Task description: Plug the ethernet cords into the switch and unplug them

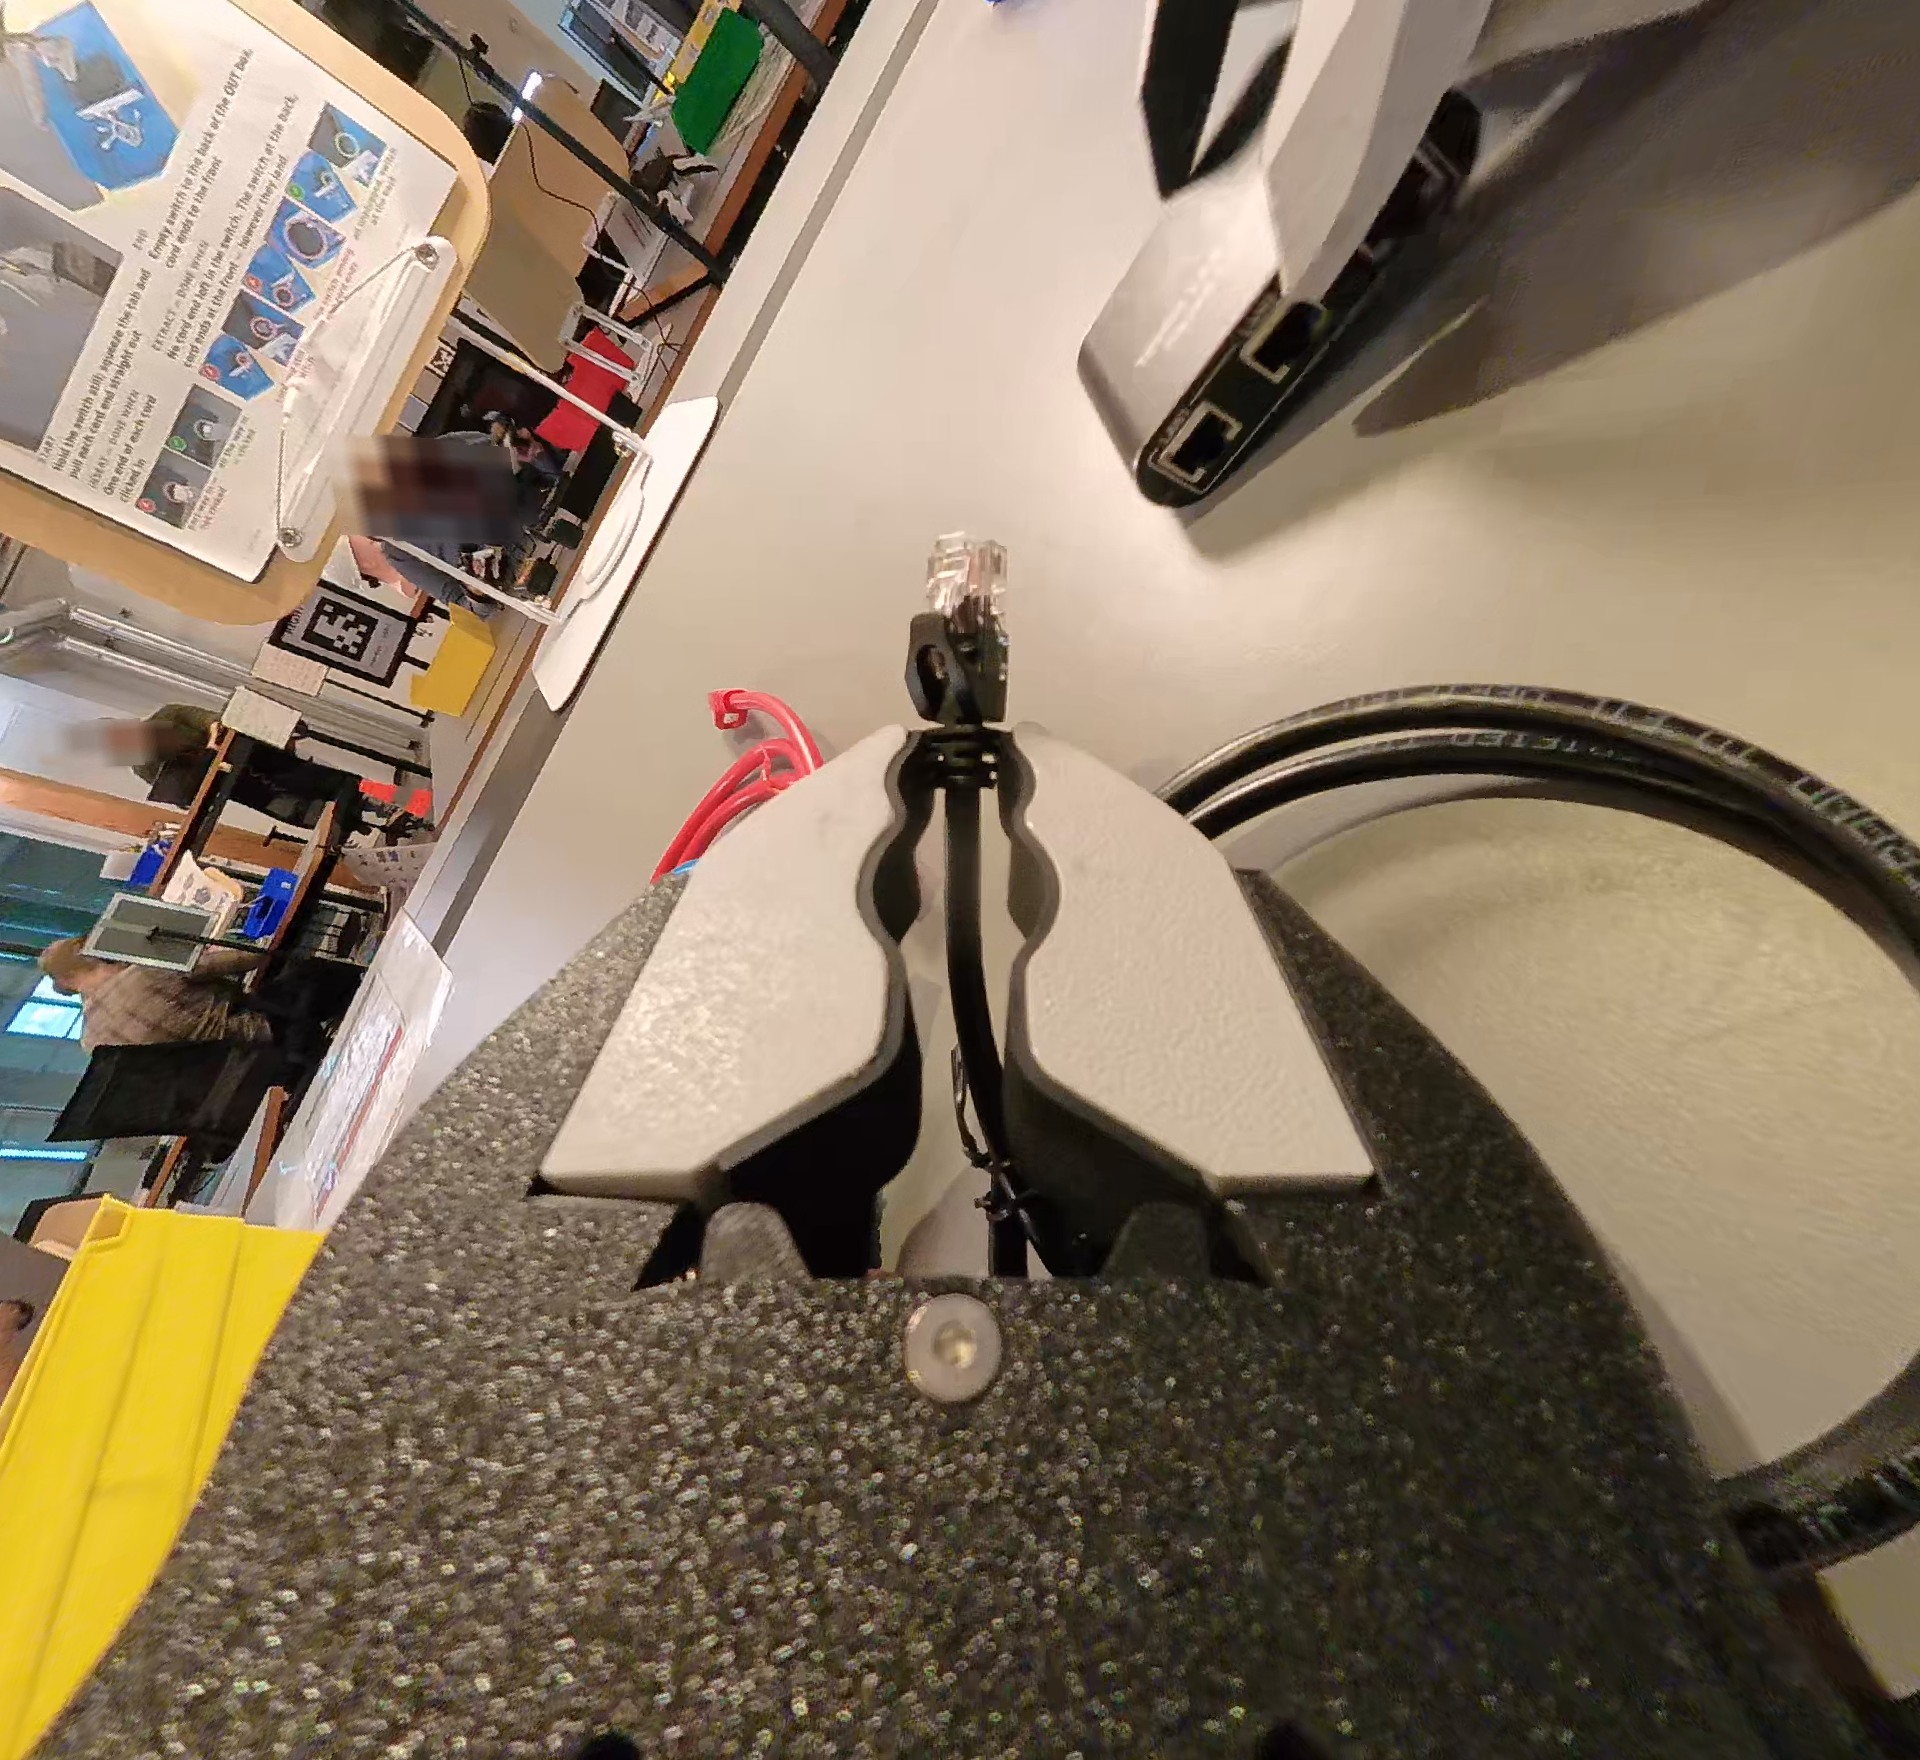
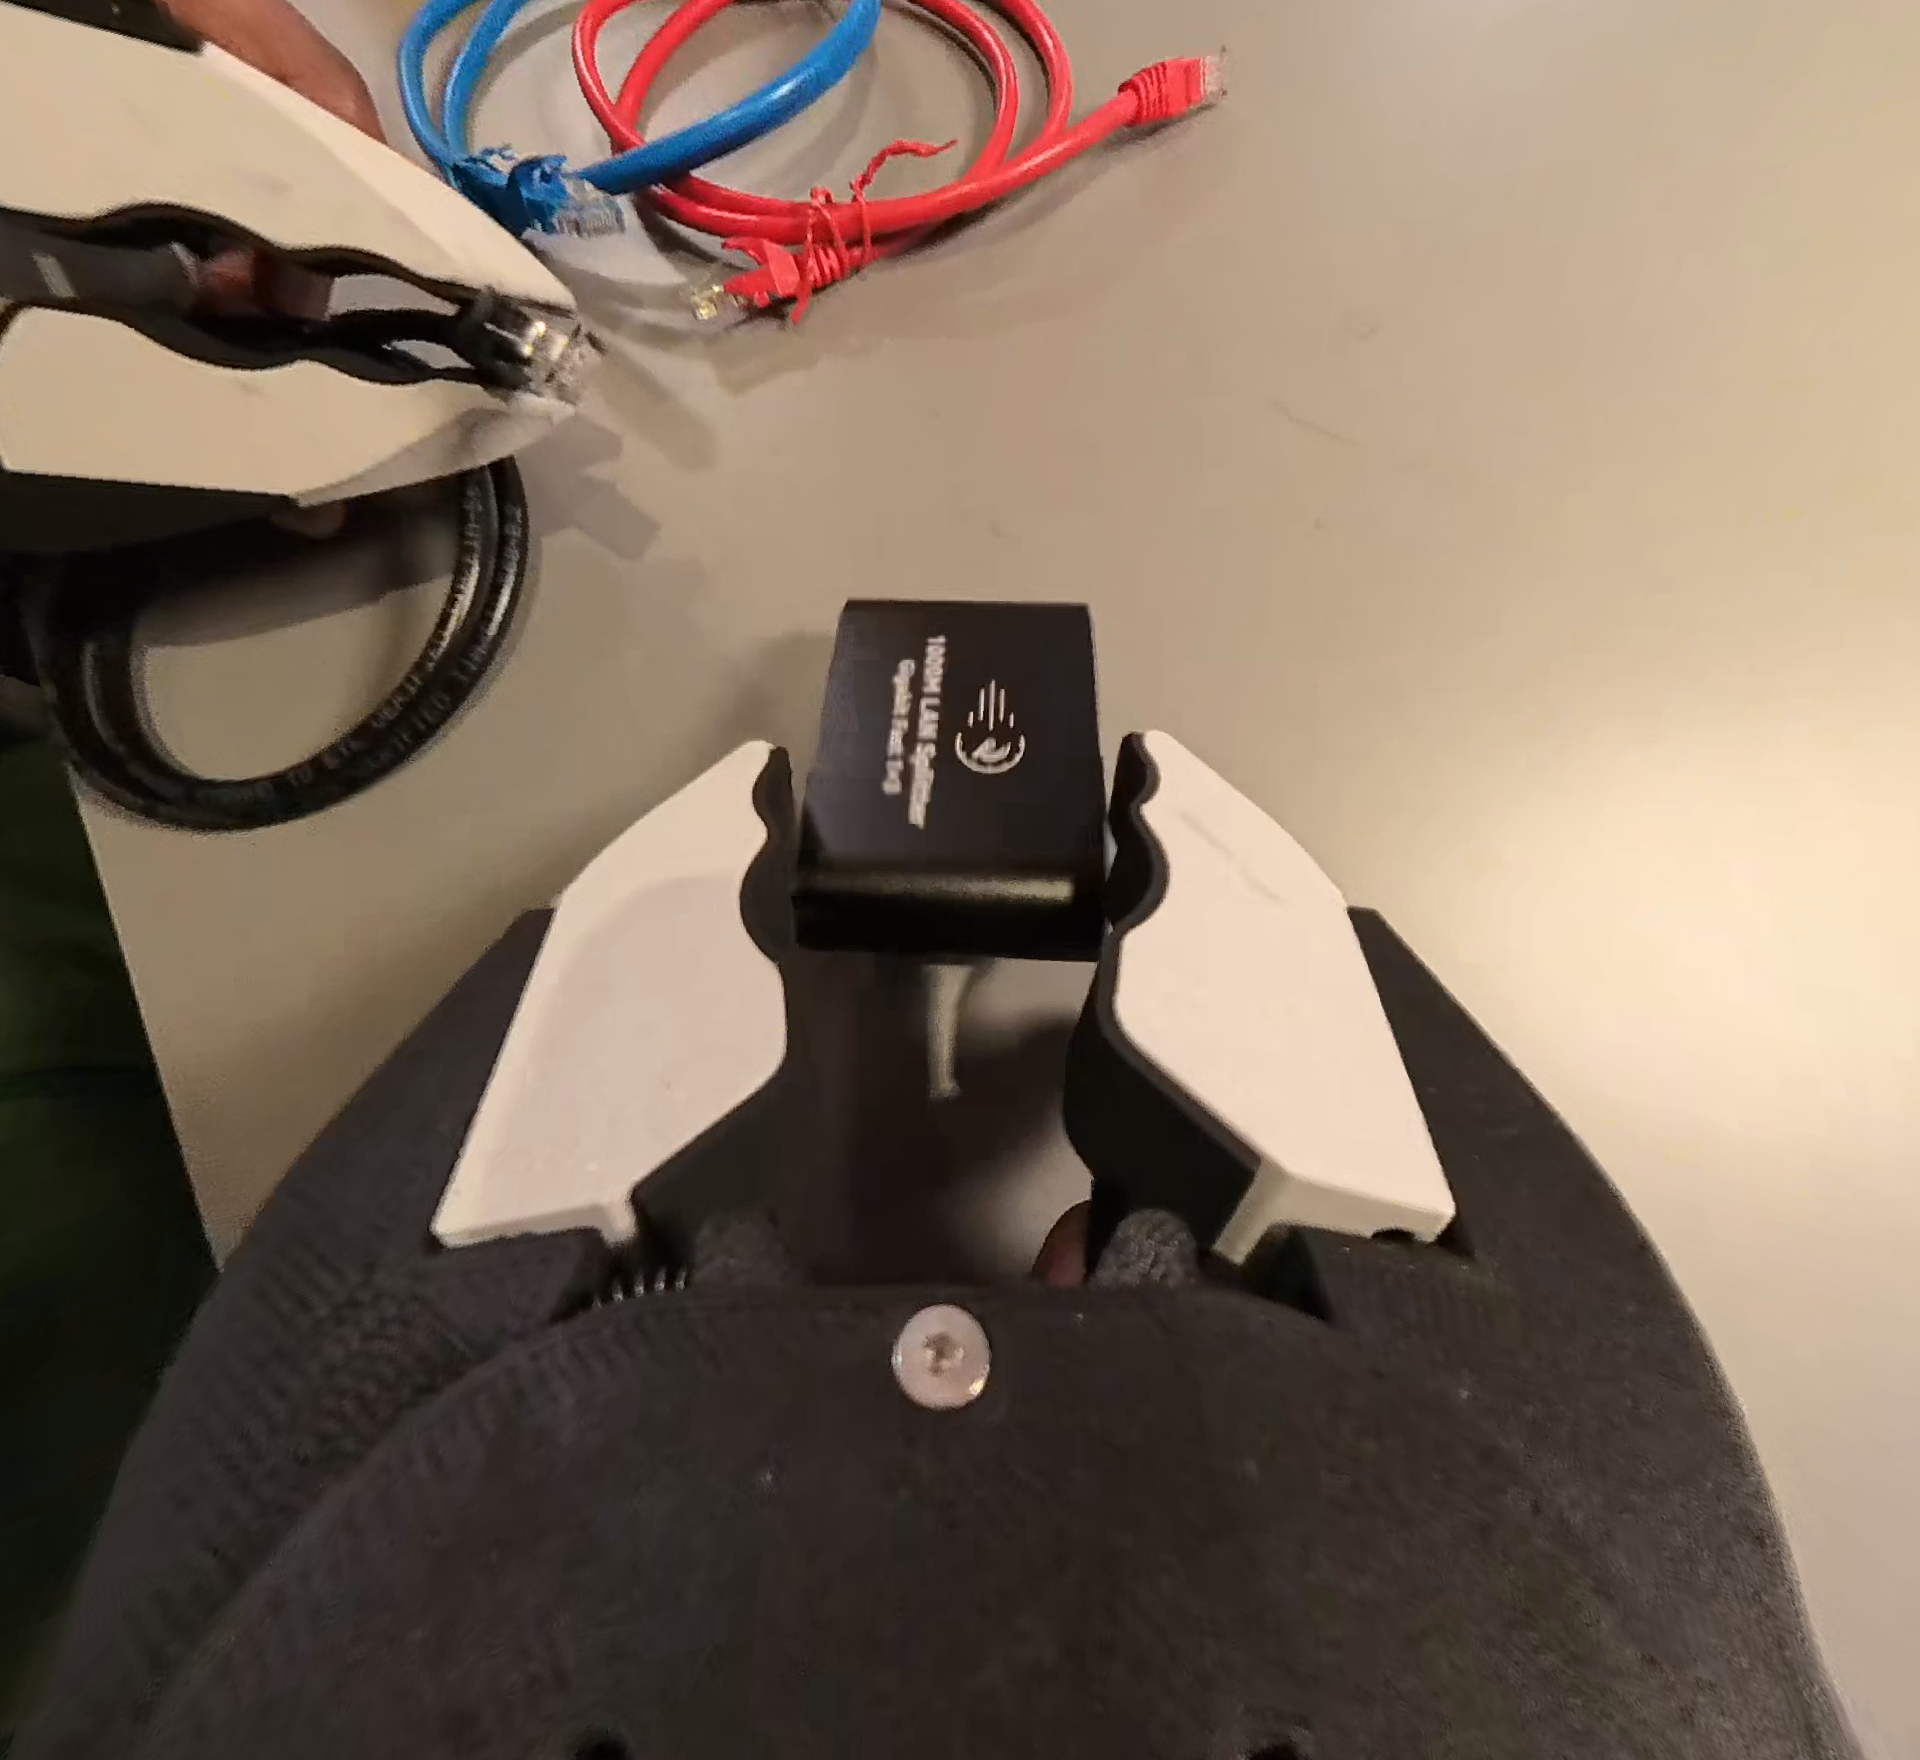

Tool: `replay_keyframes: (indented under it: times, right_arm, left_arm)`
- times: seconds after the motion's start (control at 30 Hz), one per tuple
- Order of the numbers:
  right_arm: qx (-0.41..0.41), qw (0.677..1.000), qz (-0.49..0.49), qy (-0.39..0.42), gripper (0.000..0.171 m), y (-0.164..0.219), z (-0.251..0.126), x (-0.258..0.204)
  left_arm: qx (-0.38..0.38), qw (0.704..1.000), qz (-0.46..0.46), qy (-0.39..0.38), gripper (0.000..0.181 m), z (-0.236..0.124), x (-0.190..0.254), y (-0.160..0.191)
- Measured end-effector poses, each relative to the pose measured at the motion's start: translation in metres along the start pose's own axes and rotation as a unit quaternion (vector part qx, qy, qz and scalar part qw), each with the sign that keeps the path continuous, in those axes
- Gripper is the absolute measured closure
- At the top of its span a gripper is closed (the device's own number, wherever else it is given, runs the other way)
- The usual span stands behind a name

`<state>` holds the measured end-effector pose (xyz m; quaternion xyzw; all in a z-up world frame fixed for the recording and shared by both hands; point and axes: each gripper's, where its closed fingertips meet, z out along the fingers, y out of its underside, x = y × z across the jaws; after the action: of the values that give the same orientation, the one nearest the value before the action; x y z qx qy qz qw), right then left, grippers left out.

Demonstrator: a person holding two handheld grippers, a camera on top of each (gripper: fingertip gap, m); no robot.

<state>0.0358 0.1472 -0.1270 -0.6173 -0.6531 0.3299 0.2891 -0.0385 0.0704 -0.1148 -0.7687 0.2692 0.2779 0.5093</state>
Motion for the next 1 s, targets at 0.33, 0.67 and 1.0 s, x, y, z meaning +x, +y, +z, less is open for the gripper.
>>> replay_keyframes:
  times: [0.33,0.67,1.0]
  right_arm:
    - [-0.035,0.999,-0.008,-0.010,0.099,0.017,-0.023,0.001]
    - [-0.108,0.989,-0.084,0.050,0.113,0.032,-0.011,0.004]
    - [-0.078,0.985,-0.126,0.085,0.114,0.003,-0.048,-0.007]
  left_arm:
    - [-0.001,1.000,0.010,0.008,0.169,0.001,0.004,0.000]
    - [-0.002,1.000,0.015,0.008,0.169,0.001,0.005,0.000]
    - [-0.003,1.000,0.018,0.007,0.169,0.001,0.005,0.001]
